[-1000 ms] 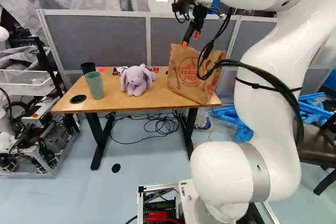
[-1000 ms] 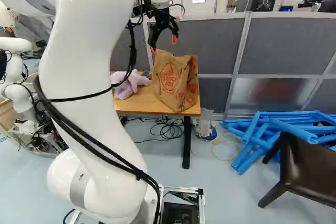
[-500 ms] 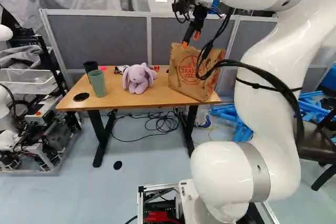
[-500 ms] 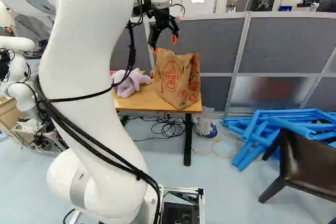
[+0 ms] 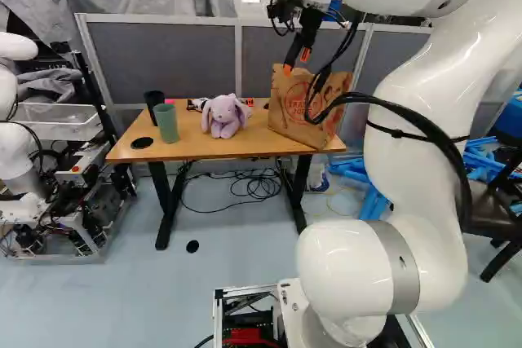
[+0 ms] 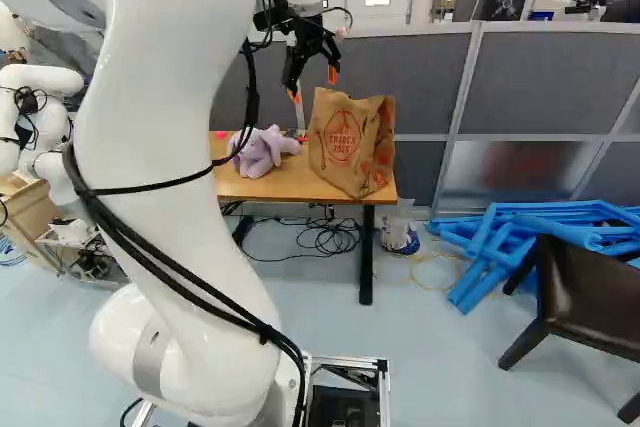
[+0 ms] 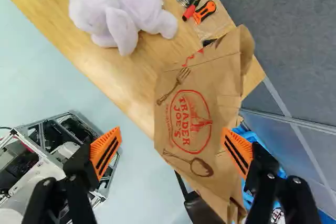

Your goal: Pick up the bag on the ground and place it on the table

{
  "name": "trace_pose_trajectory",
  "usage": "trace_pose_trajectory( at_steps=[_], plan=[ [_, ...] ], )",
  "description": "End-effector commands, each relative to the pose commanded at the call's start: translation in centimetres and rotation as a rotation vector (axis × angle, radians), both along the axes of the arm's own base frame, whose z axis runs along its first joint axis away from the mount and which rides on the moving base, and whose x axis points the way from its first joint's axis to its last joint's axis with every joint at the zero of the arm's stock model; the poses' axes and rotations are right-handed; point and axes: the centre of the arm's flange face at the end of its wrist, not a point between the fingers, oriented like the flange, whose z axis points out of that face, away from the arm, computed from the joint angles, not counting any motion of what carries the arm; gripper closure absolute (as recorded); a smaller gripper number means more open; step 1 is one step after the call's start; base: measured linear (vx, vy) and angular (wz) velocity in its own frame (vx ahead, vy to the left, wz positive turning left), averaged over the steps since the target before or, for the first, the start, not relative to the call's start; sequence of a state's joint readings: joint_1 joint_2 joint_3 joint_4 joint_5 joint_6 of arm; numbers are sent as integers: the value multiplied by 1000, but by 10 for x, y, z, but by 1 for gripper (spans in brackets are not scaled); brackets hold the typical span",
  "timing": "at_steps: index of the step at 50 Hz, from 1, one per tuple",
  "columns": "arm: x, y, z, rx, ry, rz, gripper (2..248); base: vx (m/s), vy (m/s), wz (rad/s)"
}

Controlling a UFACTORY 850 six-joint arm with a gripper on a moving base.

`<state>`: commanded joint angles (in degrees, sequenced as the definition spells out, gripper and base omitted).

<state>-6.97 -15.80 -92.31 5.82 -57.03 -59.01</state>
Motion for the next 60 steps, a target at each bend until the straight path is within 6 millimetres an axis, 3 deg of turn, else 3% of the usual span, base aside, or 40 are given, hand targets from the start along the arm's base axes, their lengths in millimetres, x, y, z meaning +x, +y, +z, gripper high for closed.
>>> trace_pose_trajectory(
  at_steps=[18,60],
  plan=[
    [0,0,0,0,0,0,3,-81,68,-2],
    [-2,2,-9,3,-20,-24,3,0,0,0]
  ],
)
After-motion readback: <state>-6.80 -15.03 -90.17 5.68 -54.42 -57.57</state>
